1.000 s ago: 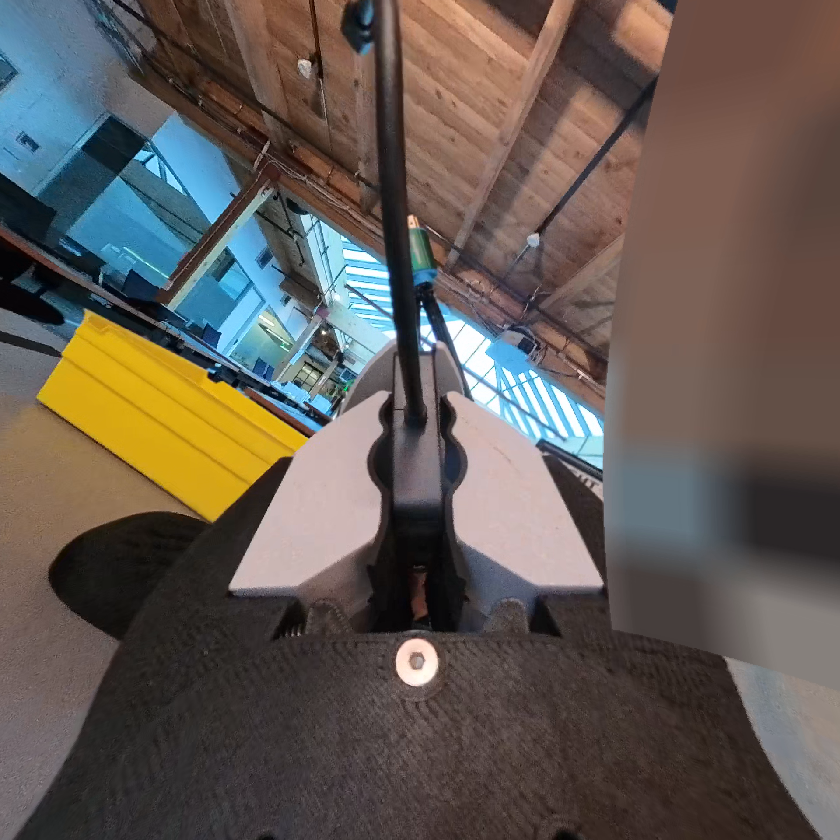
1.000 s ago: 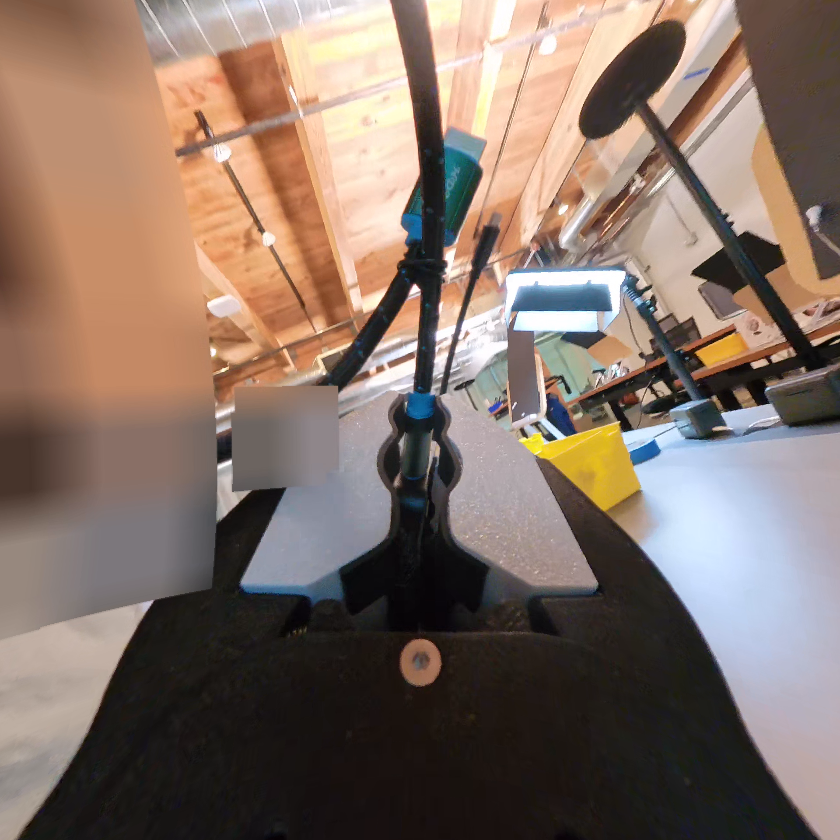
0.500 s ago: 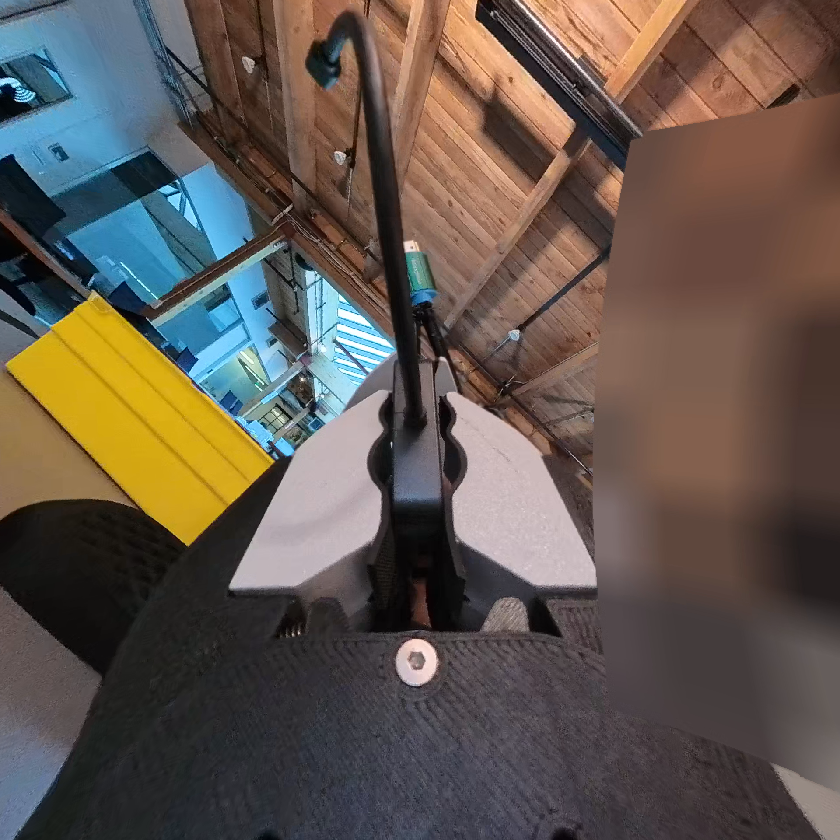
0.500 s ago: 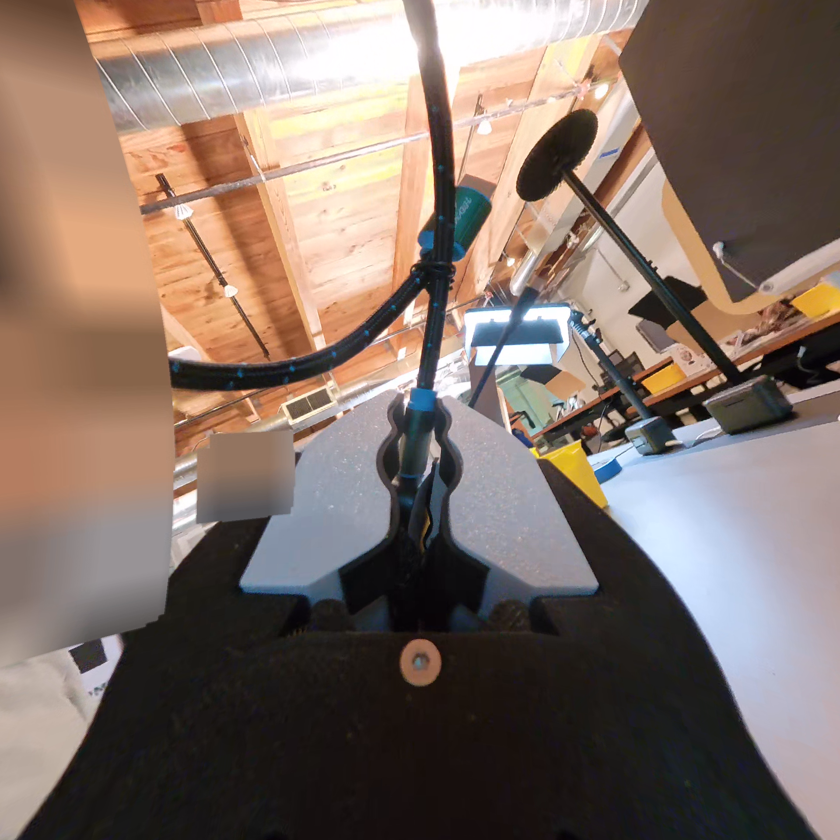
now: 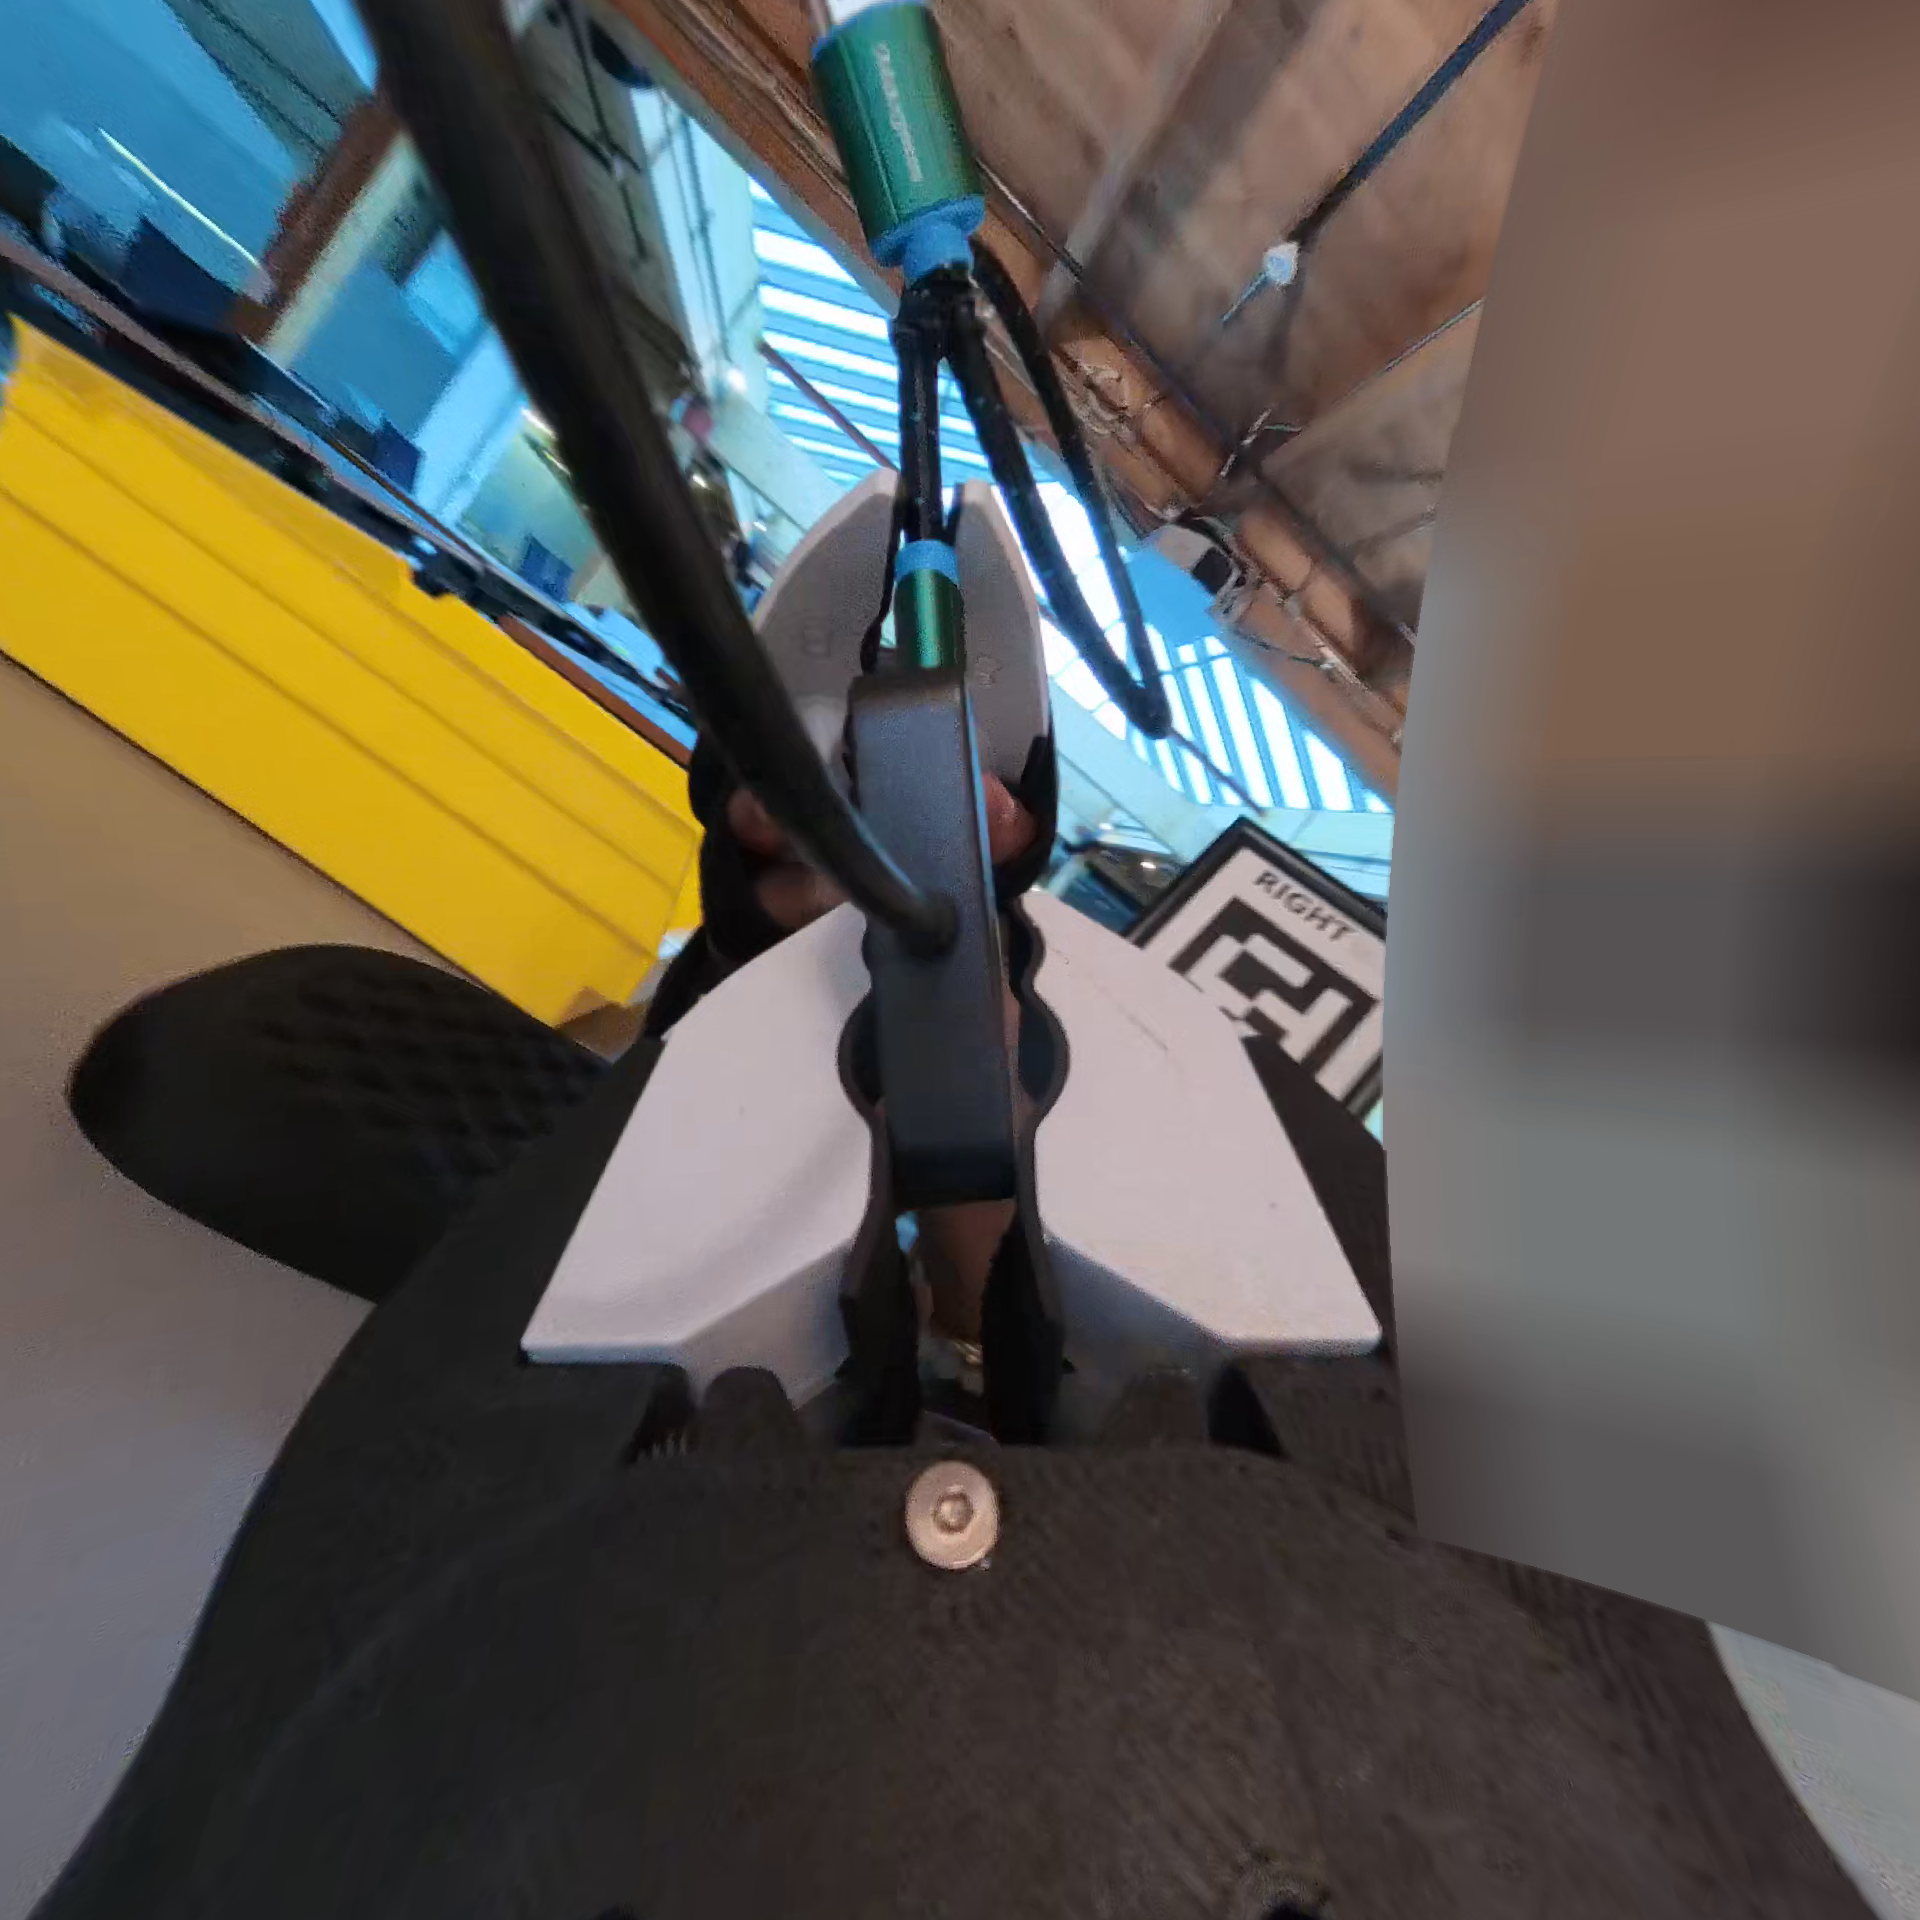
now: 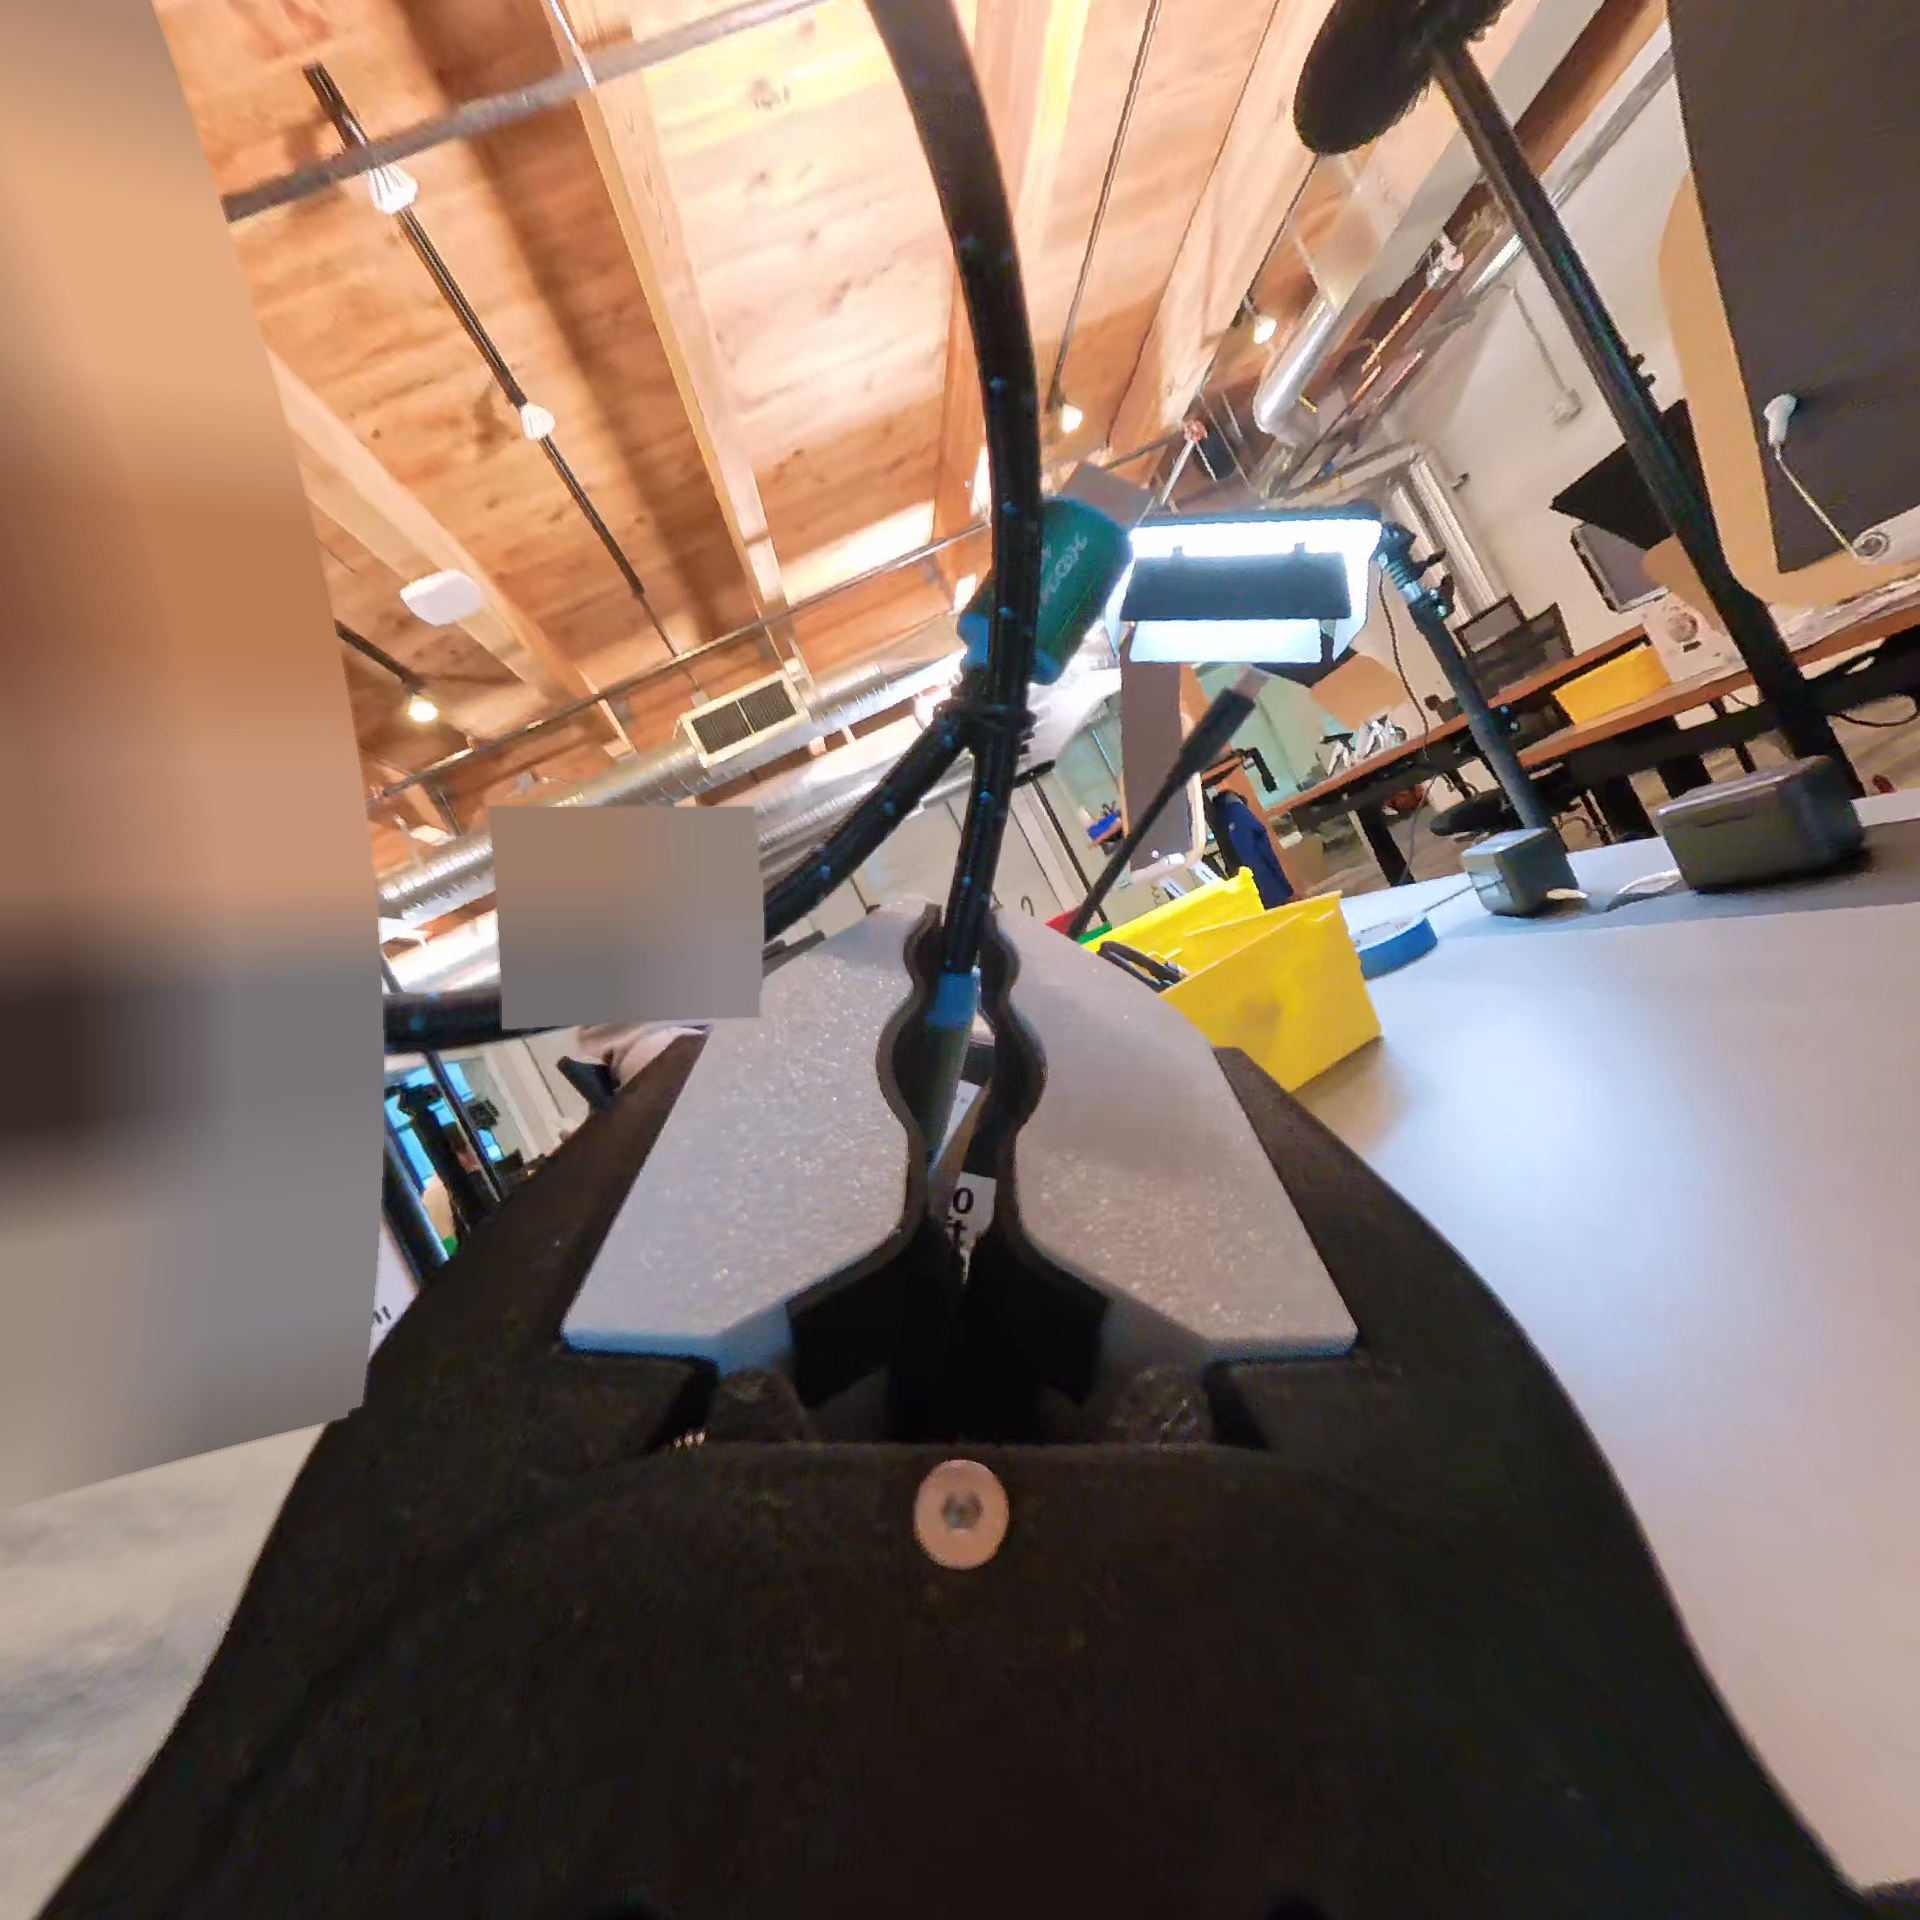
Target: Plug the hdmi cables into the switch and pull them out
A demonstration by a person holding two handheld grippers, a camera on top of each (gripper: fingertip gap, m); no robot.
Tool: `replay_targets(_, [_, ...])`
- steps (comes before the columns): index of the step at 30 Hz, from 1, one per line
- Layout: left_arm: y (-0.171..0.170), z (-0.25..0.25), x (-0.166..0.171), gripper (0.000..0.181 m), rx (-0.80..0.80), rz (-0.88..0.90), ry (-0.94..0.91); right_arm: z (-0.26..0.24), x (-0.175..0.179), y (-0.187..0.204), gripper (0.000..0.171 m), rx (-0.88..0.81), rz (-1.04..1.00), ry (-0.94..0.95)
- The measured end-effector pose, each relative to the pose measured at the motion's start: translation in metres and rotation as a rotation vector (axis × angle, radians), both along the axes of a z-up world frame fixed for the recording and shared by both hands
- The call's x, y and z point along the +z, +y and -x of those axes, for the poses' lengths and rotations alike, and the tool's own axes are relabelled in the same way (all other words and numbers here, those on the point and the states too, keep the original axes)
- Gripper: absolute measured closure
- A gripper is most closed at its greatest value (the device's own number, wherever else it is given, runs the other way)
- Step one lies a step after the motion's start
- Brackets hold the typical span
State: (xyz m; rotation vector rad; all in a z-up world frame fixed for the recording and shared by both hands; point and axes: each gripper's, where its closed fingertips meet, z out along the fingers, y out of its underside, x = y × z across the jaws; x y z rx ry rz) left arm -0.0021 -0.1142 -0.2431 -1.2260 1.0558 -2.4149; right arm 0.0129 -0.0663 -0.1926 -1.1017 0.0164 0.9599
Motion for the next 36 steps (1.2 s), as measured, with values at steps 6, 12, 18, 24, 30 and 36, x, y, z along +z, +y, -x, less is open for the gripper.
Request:
replay_targets(6, [0.02, 0.008, 0.012, 0.165, 0.135, -0.017, -0.058, 0.008, -0.001, -0.002, 0.164, -0.024, -0.002, -0.054])
replay_targets(12, [0.018, 0.01, 0.015, 0.166, 0.156, -0.053, -0.062, 0.011, -0.003, -0.007, 0.164, -0.086, -0.014, -0.113])
replay_targets(18, [0.021, 0.01, 0.016, 0.165, 0.156, -0.006, -0.086, 0.011, -0.006, -0.01, 0.163, -0.089, -0.015, -0.127])
replay_targets(24, [0.029, 0.02, 0.032, 0.166, 0.147, 0.164, -0.191, 0.021, 0.006, -0.014, 0.165, -0.162, -0.142, -0.036])
replay_targets(30, [0.021, 0.018, 0.032, 0.164, 0.096, 0.112, -0.174, 0.021, 0.011, -0.02, 0.165, -0.152, -0.152, -0.076])
replay_targets(36, [0.036, 0.01, 0.015, 0.133, 0.257, -0.151, -0.062, -0.025, 0.062, -0.057, 0.164, -0.407, -0.213, -0.302])
